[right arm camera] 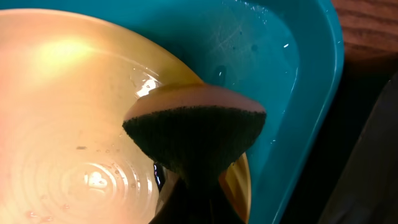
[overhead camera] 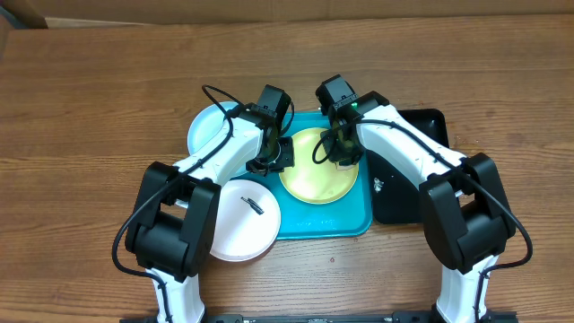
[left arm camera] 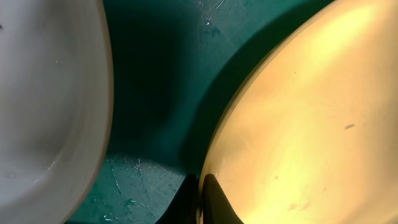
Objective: Clean dirty plates on tray and stack at the side
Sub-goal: 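Scrub the yellow plate with the held sponge using the right gripper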
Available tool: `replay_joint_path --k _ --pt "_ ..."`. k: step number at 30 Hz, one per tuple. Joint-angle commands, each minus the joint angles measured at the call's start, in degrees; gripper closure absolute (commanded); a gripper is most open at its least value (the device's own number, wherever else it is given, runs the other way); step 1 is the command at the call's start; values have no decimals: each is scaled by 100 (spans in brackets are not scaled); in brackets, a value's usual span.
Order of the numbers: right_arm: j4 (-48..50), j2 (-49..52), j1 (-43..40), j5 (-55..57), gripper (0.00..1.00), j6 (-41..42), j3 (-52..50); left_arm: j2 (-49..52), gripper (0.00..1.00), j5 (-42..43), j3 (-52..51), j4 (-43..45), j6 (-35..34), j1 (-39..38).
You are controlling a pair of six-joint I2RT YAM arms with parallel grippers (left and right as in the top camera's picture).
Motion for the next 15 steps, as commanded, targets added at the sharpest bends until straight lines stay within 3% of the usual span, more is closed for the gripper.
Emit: replay_joint_path --k 1,15 --pt "37 -2 -52 -138 96 17 -116 -7 96 -42 -28 2 -61 -11" --pt "734 15 -96 -363 96 442 -758 -7 96 -42 -28 -4 -59 -11"
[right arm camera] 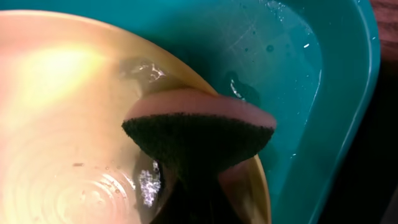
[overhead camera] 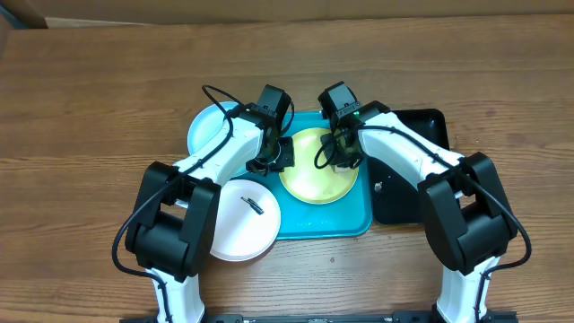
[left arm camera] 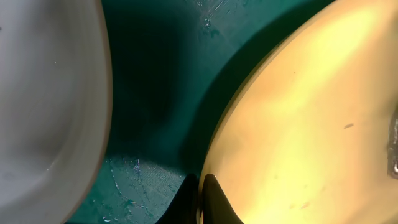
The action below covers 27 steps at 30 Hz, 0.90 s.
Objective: Clean dirty plates on tray and stack at the side
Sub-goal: 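Scrub the yellow plate with the held sponge using the right gripper, then return the sponge to the black tray and raise the right gripper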
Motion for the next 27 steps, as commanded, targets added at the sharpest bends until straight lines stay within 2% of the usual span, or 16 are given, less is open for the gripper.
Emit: replay_joint_path --k 1,7,20,27 --pt "-11 66 -103 -402 96 247 -234 -7 96 -52 -28 -17 -59 -11" --pt "-13 66 -149 -1731 96 243 -240 -7 96 -52 -28 -11 -61 -11" --pt "181 61 -118 -3633 96 210 -219 -7 96 -55 -28 15 -59 -11" --pt "-522 -72 -645 -4653 96 -37 621 -7 96 -55 -28 17 -59 -11"
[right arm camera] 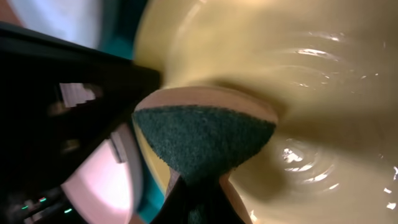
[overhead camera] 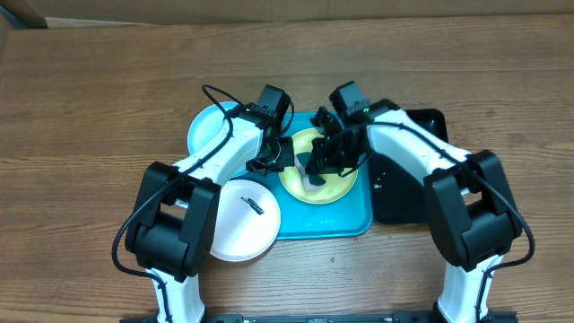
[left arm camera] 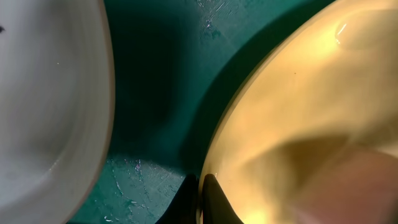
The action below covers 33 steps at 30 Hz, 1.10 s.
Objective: Clean dirty plates on tray and stack at the side
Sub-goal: 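Return the sponge to the black tray and raise the right gripper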
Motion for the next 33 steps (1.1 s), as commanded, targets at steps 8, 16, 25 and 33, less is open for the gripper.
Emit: replay_joint_path --k 8,16,25,33 --pt "-1646 -640 -1163 -444 96 -841 1235 -7 96 -42 -28 17 -59 -11" --pt "-2358 -772 -2011 2063 96 -807 1082 -7 96 -39 -28 55 -59 -15" --pt "-1648 -693 -2116 3106 96 -535 144 -7 96 -24 -28 85 -57 -39" --pt "-850 -686 -2116 3270 96 -450 -581 -7 96 4 -28 103 -39 -46"
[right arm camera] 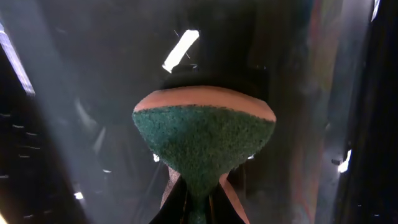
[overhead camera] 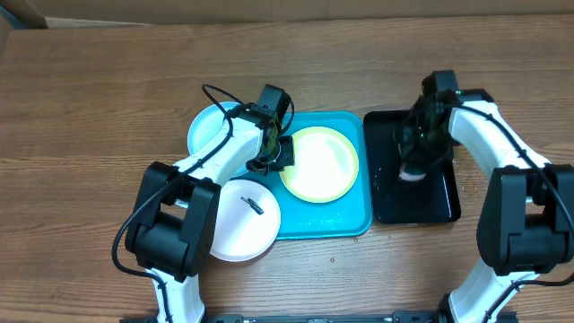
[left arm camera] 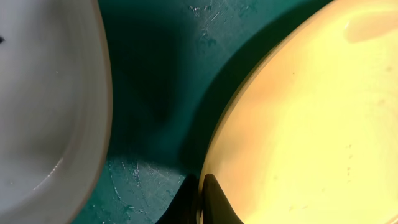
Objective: Clean dirty plates on tray and stack at the side
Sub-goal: 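Return the sponge to the black tray and raise the right gripper, then lift the yellow plate off the teal tray with the left gripper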
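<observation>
A yellow plate [overhead camera: 320,163] lies in the teal tray [overhead camera: 352,222]. My left gripper [overhead camera: 280,157] is shut on the plate's left rim; in the left wrist view the fingers [left arm camera: 202,199] pinch that rim of the yellow plate [left arm camera: 305,124]. My right gripper [overhead camera: 417,160] is shut on a sponge [right arm camera: 202,140], green scouring side toward the camera, held over the black tray [overhead camera: 439,202]. A pale blue plate [overhead camera: 204,126] sits at the teal tray's left, and a white plate [overhead camera: 235,224] lies on the table in front of it.
The white plate carries a small dark piece [overhead camera: 254,205]. In the left wrist view a white plate rim [left arm camera: 50,106] lies close to the left of the yellow plate. Wooden table [overhead camera: 90,108] surrounds the trays.
My right gripper with the sponge has left the yellow plate and now hangs over the black tray at the right. The left gripper still pinches the plate's rim.
The sponge was first at the yellow plate's right edge, then a little further in, then at its left side near my left gripper. Now it is over the black tray. The left gripper held the plate's rim throughout.
</observation>
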Available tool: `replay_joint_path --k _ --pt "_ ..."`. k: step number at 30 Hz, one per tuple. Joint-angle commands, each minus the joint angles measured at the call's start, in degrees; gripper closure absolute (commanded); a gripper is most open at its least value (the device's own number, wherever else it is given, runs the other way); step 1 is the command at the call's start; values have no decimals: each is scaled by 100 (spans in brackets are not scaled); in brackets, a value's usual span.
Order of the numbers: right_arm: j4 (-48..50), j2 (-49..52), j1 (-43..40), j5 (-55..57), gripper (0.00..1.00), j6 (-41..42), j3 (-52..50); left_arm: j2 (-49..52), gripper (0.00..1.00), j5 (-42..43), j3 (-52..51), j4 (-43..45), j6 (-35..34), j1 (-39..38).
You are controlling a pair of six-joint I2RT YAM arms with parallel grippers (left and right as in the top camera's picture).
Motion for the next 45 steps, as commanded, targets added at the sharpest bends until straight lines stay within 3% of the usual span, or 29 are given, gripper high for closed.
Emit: replay_joint_path --k 1,4,5,6,7,8,10,14,17,22,25,31,36,45 --pt "63 -35 20 151 96 59 -66 -7 96 2 -28 22 -42 -46" --pt "85 -35 20 151 92 59 -66 -7 96 0 -28 24 -42 -44" --pt "85 -35 20 151 80 59 -66 -7 96 -2 -28 24 -42 -44" --pt "85 -35 20 151 61 59 -66 -7 96 -2 -28 26 -42 -44" --pt "87 -35 20 151 34 59 -66 -7 96 -2 -28 26 -42 -44" --pt "116 -35 20 153 22 59 -66 -7 96 -4 -28 28 -42 -44" --pt "199 -37 20 153 15 37 -42 -7 96 -4 -28 28 -42 -44" --pt "-63 -39 15 98 14 46 584 -7 95 -2 -28 22 -39 -44" --pt "-586 -39 2 118 14 42 1471 -7 86 -4 -28 17 -39 -44" --pt "-1088 -39 -258 260 0 72 2712 -7 76 -22 -28 2 -44 -44" --pt "-1060 -44 -452 258 0 63 2894 -7 75 -24 -28 -44 -46 -66" --pt "-1058 -42 -612 258 0 63 2876 -7 80 -24 -31 -98 -68 -79" --pt "-1058 -42 -612 258 0 63 2876 -7 96 -13 -28 -151 -66 -76" --pt "-1058 -42 -612 258 0 63 2876 -9 96 903 601 -658 -11 258"
